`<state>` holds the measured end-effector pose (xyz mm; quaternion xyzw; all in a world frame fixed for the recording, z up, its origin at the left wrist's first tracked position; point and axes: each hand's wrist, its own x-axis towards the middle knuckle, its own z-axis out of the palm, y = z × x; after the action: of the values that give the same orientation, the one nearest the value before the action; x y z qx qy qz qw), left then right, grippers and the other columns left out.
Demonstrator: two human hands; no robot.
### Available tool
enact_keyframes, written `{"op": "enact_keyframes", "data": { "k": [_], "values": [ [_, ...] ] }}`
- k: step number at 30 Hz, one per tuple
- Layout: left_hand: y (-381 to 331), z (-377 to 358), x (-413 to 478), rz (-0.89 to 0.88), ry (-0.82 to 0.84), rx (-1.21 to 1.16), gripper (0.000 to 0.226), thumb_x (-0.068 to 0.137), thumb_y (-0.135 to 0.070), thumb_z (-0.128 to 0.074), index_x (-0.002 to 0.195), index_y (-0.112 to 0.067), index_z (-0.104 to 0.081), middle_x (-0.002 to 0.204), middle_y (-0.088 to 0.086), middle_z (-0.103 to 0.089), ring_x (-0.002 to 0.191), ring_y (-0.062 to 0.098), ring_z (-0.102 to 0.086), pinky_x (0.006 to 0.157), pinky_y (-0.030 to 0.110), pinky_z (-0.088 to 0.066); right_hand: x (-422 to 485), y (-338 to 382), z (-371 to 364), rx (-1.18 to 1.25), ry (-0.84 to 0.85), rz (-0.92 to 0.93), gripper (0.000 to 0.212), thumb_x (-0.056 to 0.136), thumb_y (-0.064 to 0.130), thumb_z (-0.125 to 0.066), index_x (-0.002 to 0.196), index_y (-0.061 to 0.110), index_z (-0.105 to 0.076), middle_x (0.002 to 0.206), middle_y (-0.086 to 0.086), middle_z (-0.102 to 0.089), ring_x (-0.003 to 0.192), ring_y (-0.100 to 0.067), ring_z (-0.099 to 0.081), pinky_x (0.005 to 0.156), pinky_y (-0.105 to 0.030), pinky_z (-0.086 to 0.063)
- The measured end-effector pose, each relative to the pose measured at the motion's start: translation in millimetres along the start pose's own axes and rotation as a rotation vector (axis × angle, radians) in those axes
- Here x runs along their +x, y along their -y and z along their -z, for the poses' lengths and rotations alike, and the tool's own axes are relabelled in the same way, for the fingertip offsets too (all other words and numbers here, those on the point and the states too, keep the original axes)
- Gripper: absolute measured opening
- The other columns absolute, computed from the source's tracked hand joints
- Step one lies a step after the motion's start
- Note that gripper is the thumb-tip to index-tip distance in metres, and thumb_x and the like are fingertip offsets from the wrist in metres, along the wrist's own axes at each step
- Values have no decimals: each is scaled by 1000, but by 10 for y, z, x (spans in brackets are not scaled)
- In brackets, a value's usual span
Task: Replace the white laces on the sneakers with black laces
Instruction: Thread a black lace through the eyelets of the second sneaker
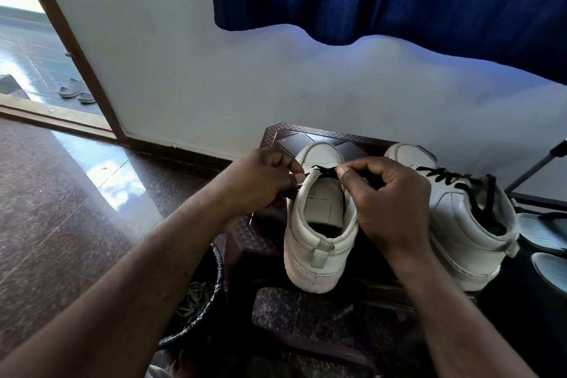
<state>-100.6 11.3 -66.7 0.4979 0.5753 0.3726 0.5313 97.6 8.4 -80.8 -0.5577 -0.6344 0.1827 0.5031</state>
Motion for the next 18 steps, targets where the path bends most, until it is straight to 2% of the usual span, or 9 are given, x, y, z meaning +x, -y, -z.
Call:
{"op": "enact_keyframes", "data": {
  "k": [3, 6, 8, 12, 16, 18],
  "values": [
    [16, -1, 18, -55, -35, 102, 4, 95, -6, -70, 95, -7, -73, 68, -2, -69, 65, 15, -59, 60, 28, -50, 1, -12, -8, 14, -6, 17, 6, 88, 23, -80, 83, 25, -82, 81, 18, -75, 82, 1, -70, 73, -10, -47],
    [32, -19, 28, -60, -63, 169, 14, 94, -8, -70, 84, -17, -74, 68, -5, -72, 69, 18, -61, 71, 37, -49, 1, -28, -15, 39, 3, 31, 6, 89, 22, -80, 83, 24, -82, 81, 15, -75, 83, -1, -70, 73, -11, -47],
    [39, -23, 31, -55, -72, 197, 16, 94, -8, -69, 83, -18, -74, 65, -8, -70, 68, 17, -60, 72, 38, -49, -3, -34, -19, 46, 6, 44, 7, 90, 22, -80, 83, 23, -82, 82, 15, -75, 83, -2, -71, 73, -12, -47],
    [7, -34, 32, -42, -71, 336, 25, 94, -7, -61, 78, -23, -71, 57, -17, -65, 57, 5, -57, 64, 25, -45, -6, -30, -30, 43, 9, 69, 9, 90, 21, -79, 82, 23, -82, 81, 15, -74, 83, -4, -71, 71, -11, -46],
    [-13, -44, 9, -49, -104, 424, 34, 91, 0, -50, 76, -25, -67, 60, -17, -64, 63, 10, -59, 56, 24, -46, -1, -40, -25, 33, 15, 83, 10, 90, 21, -79, 80, 24, -81, 80, 15, -73, 80, -6, -70, 70, -15, -47],
    [-22, -43, -2, -86, -139, 481, 32, 91, -2, -52, 77, -27, -65, 71, -14, -65, 70, 10, -61, 60, 25, -49, 2, -44, -20, 31, 30, 82, 10, 90, 23, -79, 81, 24, -81, 80, 14, -72, 79, -6, -69, 70, -18, -49]
  ]
}}
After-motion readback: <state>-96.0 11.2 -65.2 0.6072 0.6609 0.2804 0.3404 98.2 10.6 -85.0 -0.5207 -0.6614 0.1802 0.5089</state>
